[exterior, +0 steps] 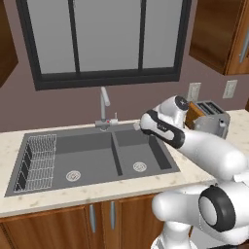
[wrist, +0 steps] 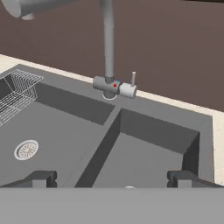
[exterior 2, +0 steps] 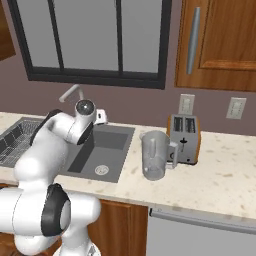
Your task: Turn on the sink faucet and place the jug under the water for a few seconds to fill it up.
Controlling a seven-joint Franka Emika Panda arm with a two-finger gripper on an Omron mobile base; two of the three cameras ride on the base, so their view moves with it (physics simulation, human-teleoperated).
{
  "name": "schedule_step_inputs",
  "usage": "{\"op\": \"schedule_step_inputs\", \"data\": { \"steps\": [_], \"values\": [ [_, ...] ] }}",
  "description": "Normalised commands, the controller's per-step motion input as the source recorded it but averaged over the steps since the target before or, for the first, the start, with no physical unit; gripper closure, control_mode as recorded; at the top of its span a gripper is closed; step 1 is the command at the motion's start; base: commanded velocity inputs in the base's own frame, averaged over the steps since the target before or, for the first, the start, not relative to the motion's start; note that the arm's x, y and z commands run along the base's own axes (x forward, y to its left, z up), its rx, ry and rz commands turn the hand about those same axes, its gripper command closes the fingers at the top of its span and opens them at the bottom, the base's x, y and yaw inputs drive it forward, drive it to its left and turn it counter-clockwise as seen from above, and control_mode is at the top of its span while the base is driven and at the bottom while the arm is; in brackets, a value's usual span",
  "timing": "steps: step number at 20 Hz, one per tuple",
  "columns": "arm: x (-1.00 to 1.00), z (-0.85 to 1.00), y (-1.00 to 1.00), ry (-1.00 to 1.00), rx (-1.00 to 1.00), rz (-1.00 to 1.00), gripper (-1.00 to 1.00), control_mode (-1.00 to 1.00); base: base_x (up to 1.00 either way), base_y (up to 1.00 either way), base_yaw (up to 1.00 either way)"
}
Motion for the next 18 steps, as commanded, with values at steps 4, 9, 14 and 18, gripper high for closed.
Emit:
{"op": "schedule_step_inputs", "data": {
  "steps": [4,9,14,18],
  "values": [
    [0.59,0.00,0.32,0.00,0.00,0.22,-1.00,-1.00,0.00,0.00,0.00],
    [0.23,-0.11,0.00,0.00,0.00,0.12,-1.00,-1.00,0.00,0.00,0.00],
    [0.26,-0.25,0.00,-0.02,0.00,0.06,-1.00,-1.00,0.00,0.00,0.00],
    [0.18,-0.36,0.00,-0.12,0.00,0.06,-1.00,-1.00,0.00,0.00,0.00]
  ]
}}
